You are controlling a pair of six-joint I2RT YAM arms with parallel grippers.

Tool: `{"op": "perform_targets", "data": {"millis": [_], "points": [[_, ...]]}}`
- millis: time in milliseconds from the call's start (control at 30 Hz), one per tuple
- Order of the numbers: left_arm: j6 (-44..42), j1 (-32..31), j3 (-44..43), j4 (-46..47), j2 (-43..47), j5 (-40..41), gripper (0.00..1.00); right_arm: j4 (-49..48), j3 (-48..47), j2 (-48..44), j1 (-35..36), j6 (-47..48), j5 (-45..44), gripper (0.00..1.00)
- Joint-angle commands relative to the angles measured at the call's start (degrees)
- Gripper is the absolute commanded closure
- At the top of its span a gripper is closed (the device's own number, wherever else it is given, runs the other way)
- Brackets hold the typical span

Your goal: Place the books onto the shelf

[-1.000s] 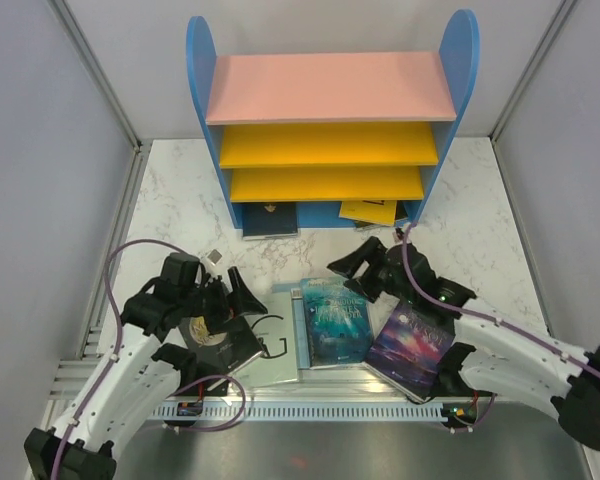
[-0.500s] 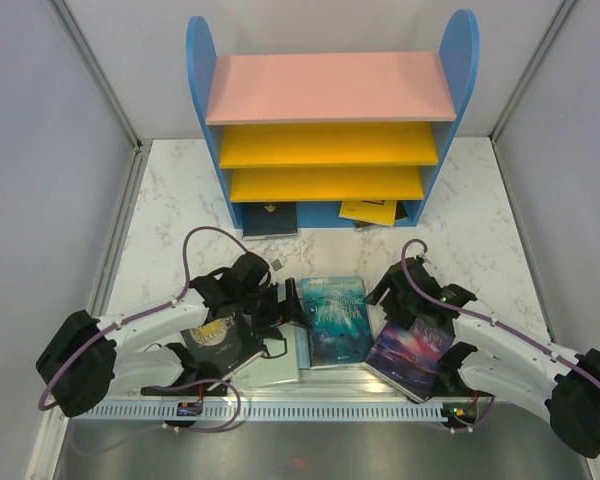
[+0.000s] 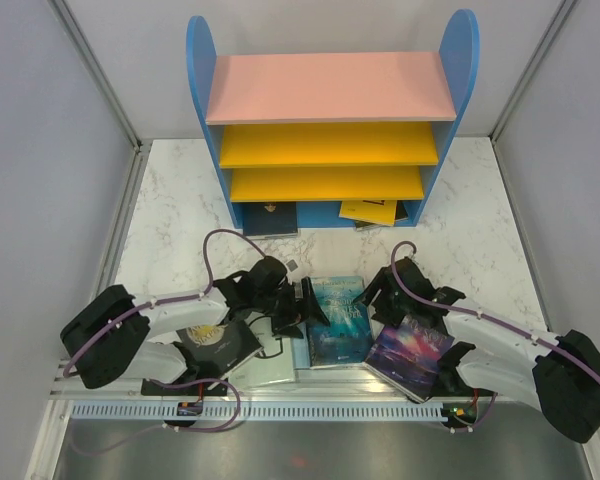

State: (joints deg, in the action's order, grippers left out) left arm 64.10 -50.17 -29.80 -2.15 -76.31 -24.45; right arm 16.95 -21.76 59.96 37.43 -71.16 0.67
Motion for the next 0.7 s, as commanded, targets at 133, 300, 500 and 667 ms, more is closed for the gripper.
{"op": "perform_targets", "data": {"millis": [133, 300, 500, 667], "points": [[0.59, -0.89, -0.08, -8.48, -7.88, 10.21, 0.04, 3.27, 5.93, 0.59, 0.10, 0.76, 4.60, 0.28], [2.78, -2.21, 1.23, 1.95, -8.42, 7.93, 0.07, -1.30, 11.28, -1.42, 0.19, -1.79, 8.29, 0.30], [9.03, -2.12, 9.84, 24.28, 1.51, 5.99, 0.09, -3.58, 15.16, -5.99, 0.10, -4.60, 11.28, 0.32], [10.26, -2.12, 9.33, 30.71, 0.64, 2.92, 0.18, -5.26, 16.13, -8.46, 0.10, -6.80, 12.34, 0.34]]}}
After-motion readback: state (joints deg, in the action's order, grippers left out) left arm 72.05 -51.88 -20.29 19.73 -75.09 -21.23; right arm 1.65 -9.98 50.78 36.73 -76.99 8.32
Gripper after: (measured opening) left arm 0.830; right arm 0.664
